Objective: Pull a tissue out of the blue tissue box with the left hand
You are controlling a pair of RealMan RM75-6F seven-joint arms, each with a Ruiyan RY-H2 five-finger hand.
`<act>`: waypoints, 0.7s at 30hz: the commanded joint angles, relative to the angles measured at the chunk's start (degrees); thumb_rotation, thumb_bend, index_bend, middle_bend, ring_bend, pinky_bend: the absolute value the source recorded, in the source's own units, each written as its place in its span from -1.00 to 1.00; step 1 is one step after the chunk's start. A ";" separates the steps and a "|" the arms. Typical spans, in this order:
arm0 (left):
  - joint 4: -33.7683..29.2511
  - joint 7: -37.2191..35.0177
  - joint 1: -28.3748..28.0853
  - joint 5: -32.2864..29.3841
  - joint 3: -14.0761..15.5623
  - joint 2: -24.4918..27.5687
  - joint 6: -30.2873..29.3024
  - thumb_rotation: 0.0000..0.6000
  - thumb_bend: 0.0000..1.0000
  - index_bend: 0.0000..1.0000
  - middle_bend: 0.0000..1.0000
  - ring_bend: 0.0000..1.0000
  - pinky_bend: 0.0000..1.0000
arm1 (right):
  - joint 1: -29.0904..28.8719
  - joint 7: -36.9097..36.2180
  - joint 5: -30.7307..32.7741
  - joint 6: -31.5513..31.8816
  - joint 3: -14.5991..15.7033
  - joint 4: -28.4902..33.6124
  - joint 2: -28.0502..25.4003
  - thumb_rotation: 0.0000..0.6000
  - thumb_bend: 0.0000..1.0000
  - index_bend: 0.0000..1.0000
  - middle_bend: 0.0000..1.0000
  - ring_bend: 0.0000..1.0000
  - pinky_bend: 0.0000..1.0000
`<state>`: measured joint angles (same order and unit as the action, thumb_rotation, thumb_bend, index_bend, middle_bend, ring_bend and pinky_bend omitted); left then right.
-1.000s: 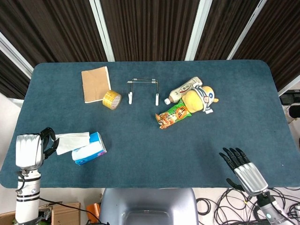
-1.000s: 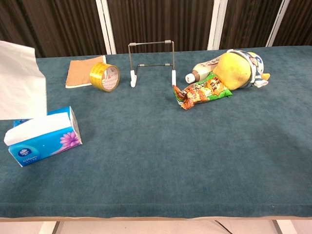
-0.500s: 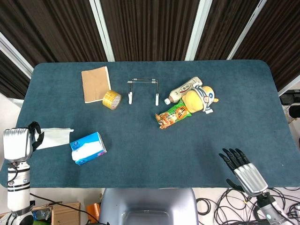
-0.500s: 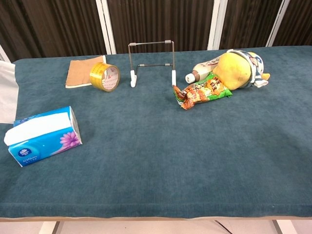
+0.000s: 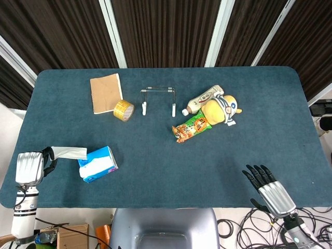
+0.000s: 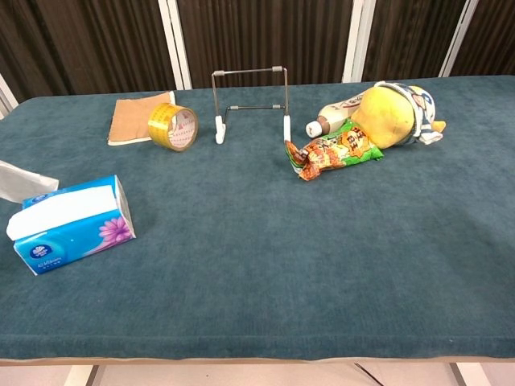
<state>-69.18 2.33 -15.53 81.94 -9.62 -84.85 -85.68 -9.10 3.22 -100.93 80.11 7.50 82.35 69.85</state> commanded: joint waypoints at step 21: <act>-2.04 -8.21 0.69 4.79 5.71 5.56 3.67 1.00 -0.38 -0.69 -0.92 -0.76 -0.22 | 0.59 -0.33 0.11 1.03 -0.25 0.33 0.06 1.00 -0.56 -0.99 -0.98 -1.00 -0.86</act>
<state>-70.00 -6.59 -14.80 85.93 -4.80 -80.43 -82.41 -8.62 3.13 -100.83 80.86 7.36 82.61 69.99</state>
